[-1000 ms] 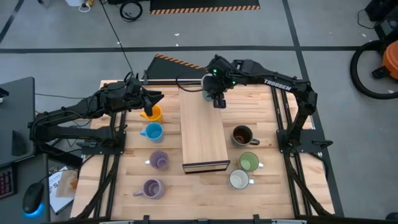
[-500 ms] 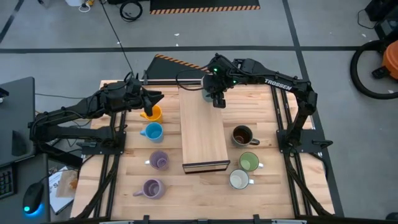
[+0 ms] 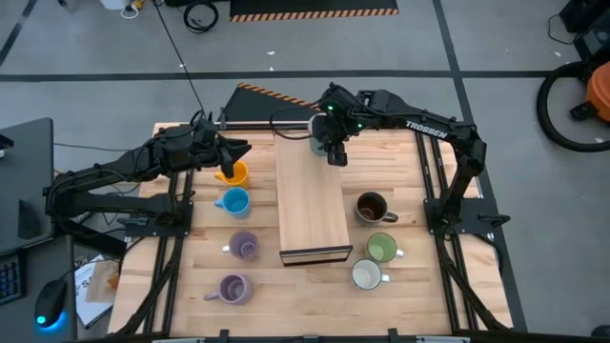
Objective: Place coffee mugs
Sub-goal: Put the yellow mug on the shelf
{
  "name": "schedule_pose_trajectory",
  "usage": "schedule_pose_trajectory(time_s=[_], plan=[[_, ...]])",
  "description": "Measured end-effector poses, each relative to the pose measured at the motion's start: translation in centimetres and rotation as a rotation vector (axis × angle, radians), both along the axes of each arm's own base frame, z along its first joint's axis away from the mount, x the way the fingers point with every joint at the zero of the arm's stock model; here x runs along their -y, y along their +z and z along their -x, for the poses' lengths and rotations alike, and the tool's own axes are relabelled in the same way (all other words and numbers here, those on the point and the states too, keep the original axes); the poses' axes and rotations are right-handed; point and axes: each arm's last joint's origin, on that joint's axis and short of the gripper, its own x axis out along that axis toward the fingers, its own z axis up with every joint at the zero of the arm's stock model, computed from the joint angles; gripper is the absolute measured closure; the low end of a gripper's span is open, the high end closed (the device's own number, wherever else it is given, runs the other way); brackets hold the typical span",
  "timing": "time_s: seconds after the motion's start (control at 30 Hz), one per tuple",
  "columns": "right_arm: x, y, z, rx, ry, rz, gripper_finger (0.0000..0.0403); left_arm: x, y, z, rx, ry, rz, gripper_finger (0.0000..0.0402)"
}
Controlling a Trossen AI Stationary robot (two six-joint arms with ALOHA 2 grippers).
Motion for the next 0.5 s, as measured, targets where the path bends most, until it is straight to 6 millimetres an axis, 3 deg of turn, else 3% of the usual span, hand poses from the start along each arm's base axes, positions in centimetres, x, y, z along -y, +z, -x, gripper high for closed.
schedule_pose_trajectory(time_s=[0.2, 0.5], plan=[[-0.1, 0.3, 0.3, -0.002, -0.008, 0.016, 0.0183, 0.0, 0.0, 0.0, 0.000, 0.000, 0.000, 0.0272], [-0.5, 1.9, 1.7, 0.028, -0.046, 0.057, 0.0180, 0.1, -0.3, 0.1, -0.029, -0.013, 0.010, 0.0272]])
